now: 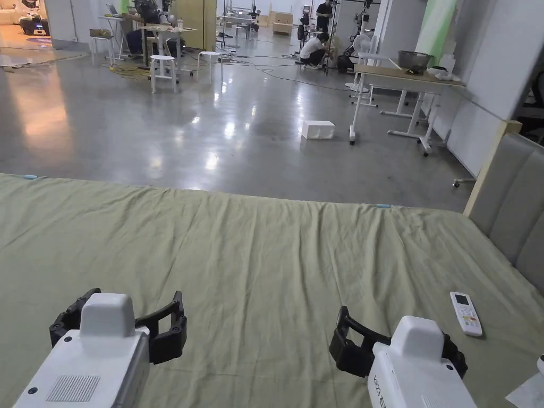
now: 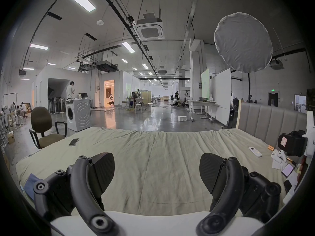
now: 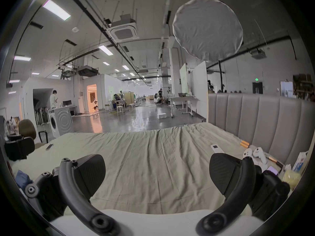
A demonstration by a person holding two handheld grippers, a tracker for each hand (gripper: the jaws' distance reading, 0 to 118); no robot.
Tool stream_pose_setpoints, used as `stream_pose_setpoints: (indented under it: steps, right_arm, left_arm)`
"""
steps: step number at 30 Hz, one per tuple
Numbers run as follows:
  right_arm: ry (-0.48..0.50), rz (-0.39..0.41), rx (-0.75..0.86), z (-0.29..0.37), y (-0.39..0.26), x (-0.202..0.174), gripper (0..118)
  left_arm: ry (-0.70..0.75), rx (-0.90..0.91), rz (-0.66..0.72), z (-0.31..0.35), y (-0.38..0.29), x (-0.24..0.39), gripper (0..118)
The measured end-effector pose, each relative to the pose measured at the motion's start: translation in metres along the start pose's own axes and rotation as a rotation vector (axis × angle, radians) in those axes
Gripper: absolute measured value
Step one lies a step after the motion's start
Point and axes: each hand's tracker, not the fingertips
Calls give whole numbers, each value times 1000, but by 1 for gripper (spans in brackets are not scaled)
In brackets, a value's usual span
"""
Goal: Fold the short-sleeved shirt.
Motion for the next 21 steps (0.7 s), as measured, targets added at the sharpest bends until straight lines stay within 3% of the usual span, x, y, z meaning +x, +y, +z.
stream_pose_setpoints:
  steps: [7, 11, 14, 17, 21]
  right_arm:
    - [-89, -96, -134, -5, 5, -4, 118]
    - [-45, -112, -137, -4, 11, -4, 118]
    - [5, -175, -182, -4, 15, -3, 118]
    - [-5, -235, -236, -5, 19, -3, 118]
    - [-31, -233, -266, -10, 22, -4, 118]
  left_arm:
    - [-34, 13, 35, 0, 1, -2, 108]
    - [-17, 15, 36, -1, 0, -2, 108]
    - [-6, -2, 42, -3, -1, -1, 108]
    - [5, -6, 37, -4, -4, -1, 108]
    - [15, -22, 38, -5, -5, -1, 108]
